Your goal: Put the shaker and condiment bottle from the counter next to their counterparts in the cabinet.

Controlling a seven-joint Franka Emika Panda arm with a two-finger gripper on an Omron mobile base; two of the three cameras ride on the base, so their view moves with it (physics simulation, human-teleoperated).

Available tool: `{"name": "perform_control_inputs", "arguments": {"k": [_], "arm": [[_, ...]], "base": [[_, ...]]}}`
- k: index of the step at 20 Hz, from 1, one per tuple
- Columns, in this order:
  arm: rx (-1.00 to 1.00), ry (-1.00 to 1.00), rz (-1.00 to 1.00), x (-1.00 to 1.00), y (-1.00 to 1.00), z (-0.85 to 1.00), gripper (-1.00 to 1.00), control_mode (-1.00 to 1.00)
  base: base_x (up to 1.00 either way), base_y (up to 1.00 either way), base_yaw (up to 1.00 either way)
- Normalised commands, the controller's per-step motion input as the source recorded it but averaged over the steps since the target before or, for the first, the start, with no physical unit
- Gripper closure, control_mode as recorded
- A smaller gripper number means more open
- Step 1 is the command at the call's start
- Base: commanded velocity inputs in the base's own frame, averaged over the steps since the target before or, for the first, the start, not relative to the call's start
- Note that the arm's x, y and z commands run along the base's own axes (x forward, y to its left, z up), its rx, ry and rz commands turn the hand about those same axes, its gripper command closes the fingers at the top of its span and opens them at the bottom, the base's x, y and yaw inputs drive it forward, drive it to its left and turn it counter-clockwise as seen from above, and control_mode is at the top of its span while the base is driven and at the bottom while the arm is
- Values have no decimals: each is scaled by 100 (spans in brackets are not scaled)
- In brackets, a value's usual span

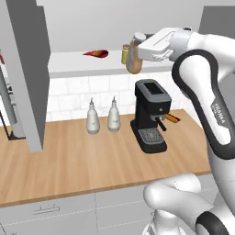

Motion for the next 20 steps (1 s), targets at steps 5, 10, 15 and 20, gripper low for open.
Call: {"name": "perform_control_inputs", "arguments": {"k": [5, 10, 15, 20], "arm": [[-11, 4, 0, 23, 0, -81, 100, -100], [2, 0, 0, 15, 0, 8, 100, -100], [9, 0, 0, 5, -1, 82, 100, -100], [1, 0, 0, 46, 0, -16, 100, -100]], "base": [[0, 0, 0], [0, 0, 0], [0, 0, 0], [0, 0, 0]]}}
